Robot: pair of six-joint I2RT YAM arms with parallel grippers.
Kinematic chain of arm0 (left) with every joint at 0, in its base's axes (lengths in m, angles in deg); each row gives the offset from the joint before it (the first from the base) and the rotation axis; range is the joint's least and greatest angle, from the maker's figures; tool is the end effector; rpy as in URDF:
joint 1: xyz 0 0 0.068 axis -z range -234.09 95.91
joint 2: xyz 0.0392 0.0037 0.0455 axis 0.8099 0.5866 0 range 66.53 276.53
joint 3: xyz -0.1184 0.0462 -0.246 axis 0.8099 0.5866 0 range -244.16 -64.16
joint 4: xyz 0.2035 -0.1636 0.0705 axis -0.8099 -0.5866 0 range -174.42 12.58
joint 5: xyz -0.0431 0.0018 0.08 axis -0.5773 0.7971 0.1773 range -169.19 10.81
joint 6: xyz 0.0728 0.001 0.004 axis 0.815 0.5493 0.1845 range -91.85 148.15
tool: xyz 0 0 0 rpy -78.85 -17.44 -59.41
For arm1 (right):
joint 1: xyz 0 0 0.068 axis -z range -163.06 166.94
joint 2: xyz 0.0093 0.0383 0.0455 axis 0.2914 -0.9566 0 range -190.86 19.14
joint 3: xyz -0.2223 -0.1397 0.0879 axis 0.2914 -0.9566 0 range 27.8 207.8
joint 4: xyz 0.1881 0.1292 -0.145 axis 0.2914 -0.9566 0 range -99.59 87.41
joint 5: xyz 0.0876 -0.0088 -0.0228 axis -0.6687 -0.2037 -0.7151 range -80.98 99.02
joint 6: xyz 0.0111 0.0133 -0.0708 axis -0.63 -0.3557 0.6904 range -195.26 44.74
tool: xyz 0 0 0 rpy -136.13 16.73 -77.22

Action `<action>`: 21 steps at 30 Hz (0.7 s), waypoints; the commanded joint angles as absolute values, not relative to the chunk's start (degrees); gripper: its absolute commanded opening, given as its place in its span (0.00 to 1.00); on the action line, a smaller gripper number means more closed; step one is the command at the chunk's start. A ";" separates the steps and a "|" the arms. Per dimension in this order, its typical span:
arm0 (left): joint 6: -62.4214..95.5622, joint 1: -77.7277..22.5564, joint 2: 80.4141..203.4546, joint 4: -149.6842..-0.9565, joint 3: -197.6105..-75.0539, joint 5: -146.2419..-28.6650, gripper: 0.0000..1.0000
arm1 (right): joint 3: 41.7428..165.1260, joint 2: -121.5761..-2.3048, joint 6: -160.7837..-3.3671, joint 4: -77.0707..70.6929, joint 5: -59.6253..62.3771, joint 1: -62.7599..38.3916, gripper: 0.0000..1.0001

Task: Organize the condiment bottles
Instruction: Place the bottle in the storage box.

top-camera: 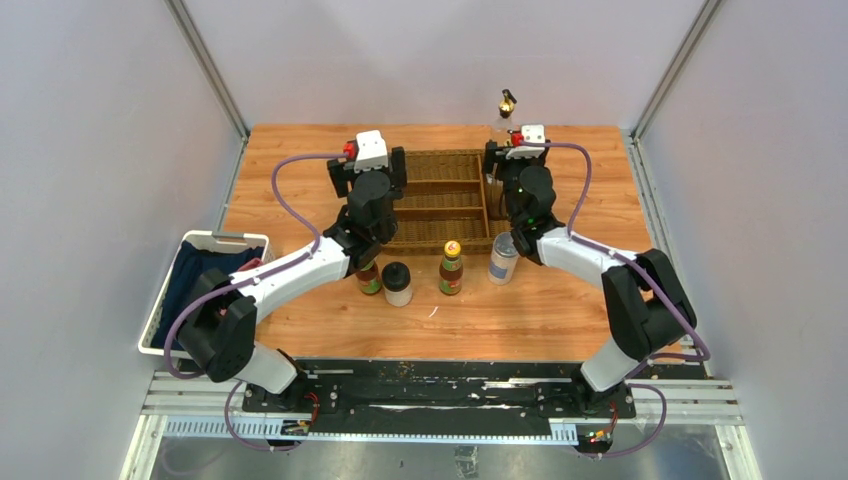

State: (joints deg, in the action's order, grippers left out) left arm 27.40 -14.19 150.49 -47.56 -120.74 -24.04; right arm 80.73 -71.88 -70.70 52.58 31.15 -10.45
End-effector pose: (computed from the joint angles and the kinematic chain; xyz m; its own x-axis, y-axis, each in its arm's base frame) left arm 0.3036 -0.1888 0.3211 0.0365 -0.0404 -0.9985 -0.2622 0.9638 -0.0485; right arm 0.3537 0.1575 0.3101 0.2684 0.0561 -0.9617 -0.0853 0.9958 0.0343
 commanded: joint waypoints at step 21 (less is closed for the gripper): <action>35.98 -13.22 143.34 -62.47 -129.64 -66.32 1.00 | 86.27 -57.40 -68.42 39.80 33.86 -10.72 0.79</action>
State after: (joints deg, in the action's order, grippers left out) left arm 32.95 -13.75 144.57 -54.99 -125.55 -50.55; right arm 84.25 -60.60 -68.45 44.74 31.32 -10.45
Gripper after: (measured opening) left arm 0.997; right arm 0.789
